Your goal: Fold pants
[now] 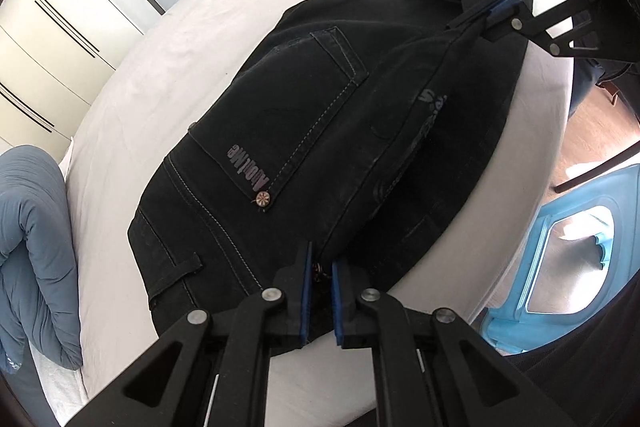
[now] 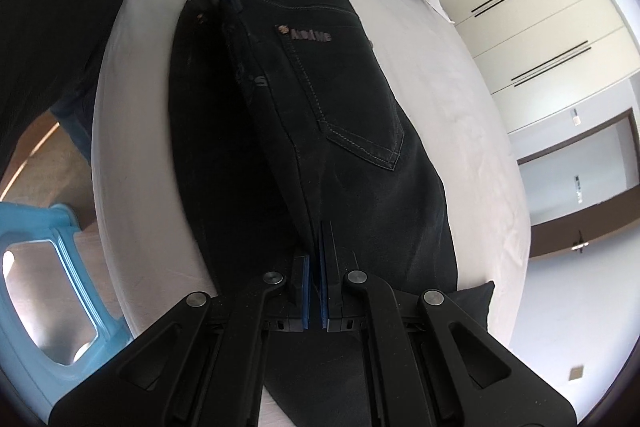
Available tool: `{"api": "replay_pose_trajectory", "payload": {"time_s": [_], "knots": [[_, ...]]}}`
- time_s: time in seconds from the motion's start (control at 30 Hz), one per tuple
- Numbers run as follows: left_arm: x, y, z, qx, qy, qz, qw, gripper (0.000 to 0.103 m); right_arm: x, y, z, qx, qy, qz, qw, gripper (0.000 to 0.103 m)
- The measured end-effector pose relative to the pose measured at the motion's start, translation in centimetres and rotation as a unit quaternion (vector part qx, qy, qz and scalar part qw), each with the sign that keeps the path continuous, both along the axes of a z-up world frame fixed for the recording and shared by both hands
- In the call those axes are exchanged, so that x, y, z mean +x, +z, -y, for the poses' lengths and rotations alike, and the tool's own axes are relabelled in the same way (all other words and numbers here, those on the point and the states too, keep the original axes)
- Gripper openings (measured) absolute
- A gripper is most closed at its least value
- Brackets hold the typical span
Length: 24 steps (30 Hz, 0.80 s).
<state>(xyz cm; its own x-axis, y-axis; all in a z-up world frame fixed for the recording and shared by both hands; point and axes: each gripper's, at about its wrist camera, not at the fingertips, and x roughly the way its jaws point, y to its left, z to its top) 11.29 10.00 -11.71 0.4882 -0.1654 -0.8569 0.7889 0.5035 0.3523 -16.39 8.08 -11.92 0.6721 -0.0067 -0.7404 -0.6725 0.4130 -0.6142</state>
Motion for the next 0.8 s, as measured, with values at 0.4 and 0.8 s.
{"api": "replay_pose_trajectory", "payload": {"time_s": [0.4,0.8], "knots": [[-0.9,0.0,-0.3,-0.006,-0.012,0.002,0.9999,0.008,-1.0,0.4,0.7,-0.022,-0.004,0.008,1.000,0.003],[-1.0,-0.4,-0.3,0.002,-0.014,0.004,0.9999,0.008,-2.2,-0.1,1.7,-0.016,-0.004,-0.015,1.000,0.001]]}}
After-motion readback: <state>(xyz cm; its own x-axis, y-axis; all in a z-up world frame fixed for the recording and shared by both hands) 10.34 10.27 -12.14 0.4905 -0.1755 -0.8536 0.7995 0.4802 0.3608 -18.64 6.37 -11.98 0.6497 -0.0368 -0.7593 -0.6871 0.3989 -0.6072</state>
